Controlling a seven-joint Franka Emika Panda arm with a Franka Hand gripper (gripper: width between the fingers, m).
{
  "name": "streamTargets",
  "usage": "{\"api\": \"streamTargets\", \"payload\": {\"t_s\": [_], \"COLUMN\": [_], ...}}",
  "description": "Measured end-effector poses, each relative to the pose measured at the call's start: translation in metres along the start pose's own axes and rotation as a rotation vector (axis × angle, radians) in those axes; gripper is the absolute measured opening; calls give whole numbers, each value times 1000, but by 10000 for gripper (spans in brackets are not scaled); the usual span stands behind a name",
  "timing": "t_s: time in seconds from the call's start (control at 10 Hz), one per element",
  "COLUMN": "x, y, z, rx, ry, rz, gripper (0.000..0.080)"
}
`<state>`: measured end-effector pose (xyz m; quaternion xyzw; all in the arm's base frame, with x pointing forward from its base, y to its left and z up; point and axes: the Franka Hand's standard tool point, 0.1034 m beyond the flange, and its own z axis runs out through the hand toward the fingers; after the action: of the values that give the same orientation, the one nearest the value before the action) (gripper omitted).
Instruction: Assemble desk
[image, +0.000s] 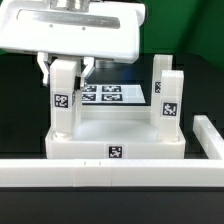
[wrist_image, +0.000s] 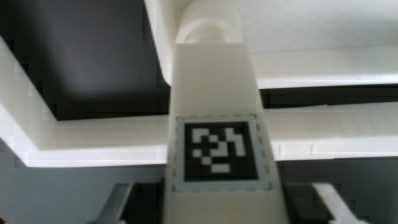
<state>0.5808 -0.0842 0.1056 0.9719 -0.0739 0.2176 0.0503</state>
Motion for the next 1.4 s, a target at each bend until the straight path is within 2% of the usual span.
{"api": "streamTargets", "payload": {"t_s": [0.5, 0.6, 0.8, 1.2, 1.3, 1.4], "x": [0, 1, 5, 6, 5, 5], "y": [1, 9, 15, 14, 14, 14], "z": [0, 2, 4, 5, 5, 5], "rx": [-1, -20, -42, -46, -46, -45], "ry": [0, 29, 86, 102, 101, 99], "rz": [1, -1, 8, 13, 13, 13], "gripper": [291, 291, 291, 296, 494, 494]}}
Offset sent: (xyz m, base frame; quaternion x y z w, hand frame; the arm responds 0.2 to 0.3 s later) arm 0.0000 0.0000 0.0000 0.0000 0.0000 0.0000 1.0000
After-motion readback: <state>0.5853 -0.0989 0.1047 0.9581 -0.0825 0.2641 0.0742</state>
